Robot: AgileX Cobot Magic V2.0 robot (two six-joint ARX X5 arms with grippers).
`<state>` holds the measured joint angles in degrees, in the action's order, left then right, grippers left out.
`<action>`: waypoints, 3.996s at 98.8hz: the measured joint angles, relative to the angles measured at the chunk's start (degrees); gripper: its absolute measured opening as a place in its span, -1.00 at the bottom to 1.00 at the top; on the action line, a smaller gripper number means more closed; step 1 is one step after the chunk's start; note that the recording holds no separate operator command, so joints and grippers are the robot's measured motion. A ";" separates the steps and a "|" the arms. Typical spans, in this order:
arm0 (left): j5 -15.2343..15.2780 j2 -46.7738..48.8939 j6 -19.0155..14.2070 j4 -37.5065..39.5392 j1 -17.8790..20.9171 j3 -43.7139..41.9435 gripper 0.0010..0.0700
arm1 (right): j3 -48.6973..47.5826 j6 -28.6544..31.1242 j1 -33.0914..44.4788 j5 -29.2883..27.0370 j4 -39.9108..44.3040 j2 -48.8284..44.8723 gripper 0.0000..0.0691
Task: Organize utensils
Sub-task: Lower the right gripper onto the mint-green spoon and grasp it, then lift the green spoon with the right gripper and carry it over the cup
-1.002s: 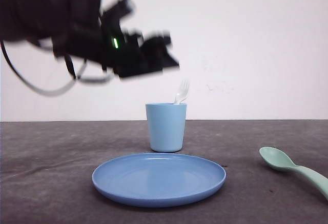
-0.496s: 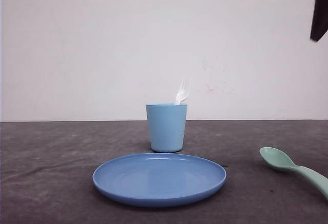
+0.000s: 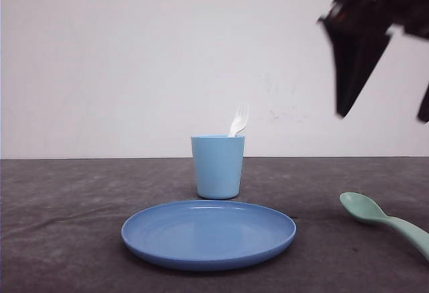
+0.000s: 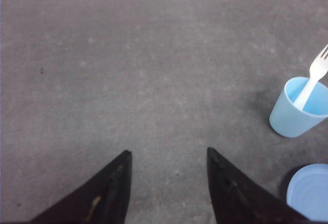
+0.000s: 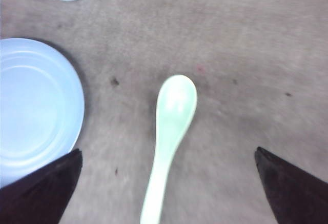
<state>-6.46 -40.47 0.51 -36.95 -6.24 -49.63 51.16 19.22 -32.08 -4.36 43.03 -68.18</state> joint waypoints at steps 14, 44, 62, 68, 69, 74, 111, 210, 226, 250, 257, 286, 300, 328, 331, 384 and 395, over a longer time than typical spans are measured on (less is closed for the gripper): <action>0.09 0.02 0.17 -0.35 0.00 0.00 -0.23 | 0.00 1.75 -0.48 -1.44 -2.64 -5.55 0.97; 0.07 0.02 0.17 -0.35 -0.04 0.00 -0.23 | 0.00 3.19 -0.35 -1.53 -7.15 -15.06 0.97; 0.07 0.02 0.17 -0.35 -0.04 0.00 -0.23 | -0.02 3.58 0.42 -1.29 -9.07 -18.78 0.97; 0.07 0.02 0.17 -0.37 -0.04 0.00 -0.23 | -0.02 3.58 0.98 -0.31 -9.86 -19.47 0.97; 0.07 0.02 0.17 -0.35 -0.04 0.00 -0.23 | -0.02 3.58 1.11 -0.13 -9.94 -19.63 0.97; 0.07 0.02 0.17 -0.35 -0.04 0.00 -0.23 | -0.02 3.61 1.84 0.70 -10.47 -20.33 0.97; 0.09 0.02 0.17 -0.35 -0.02 0.00 -0.23 | -0.02 3.61 3.54 1.33 -10.99 -21.66 0.55; 0.09 -0.02 0.28 -0.37 -0.04 0.00 -0.23 | 0.04 3.08 2.58 2.73 -11.13 -22.01 -0.41; 0.09 0.00 0.33 -0.35 -0.04 0.00 -0.23 | 0.42 2.08 0.50 2.91 -11.17 -18.01 -0.41; 0.09 0.00 0.33 -0.28 -0.04 0.00 -0.23 | 4.15 -0.70 -2.78 2.86 -16.09 -12.81 -0.41; 0.09 0.00 0.33 -0.28 -0.04 0.00 -0.23 | 5.03 -1.92 -3.82 2.91 -18.67 -12.52 -0.41; 0.11 0.00 0.33 -0.31 -0.04 0.00 -0.23 | 5.92 -7.50 -6.75 3.37 -35.23 -12.52 -0.42; 0.11 -0.02 0.33 -0.31 -0.04 0.00 -0.23 | 5.92 -10.14 -7.32 4.00 -44.61 -12.55 -0.42; 0.09 0.00 0.33 -0.31 -0.04 0.00 -0.23 | 6.05 -14.60 -7.32 4.48 -60.65 -16.20 -0.42; 0.11 0.00 0.31 -0.31 -0.04 0.00 -0.23 | 6.05 -15.02 -7.34 4.50 -61.92 -16.94 -0.42; 0.09 0.00 0.31 -0.39 -0.04 0.00 -0.23 | 7.34 -22.12 -6.05 4.57 -76.48 -30.38 -0.42; 0.09 0.00 0.31 -0.44 -0.04 0.00 -0.23 | 7.37 -22.45 -5.62 4.57 -76.61 -33.07 -0.42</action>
<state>-6.37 -40.47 0.82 -37.39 -6.28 -49.63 58.52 -3.22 -37.69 0.21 -33.58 -101.25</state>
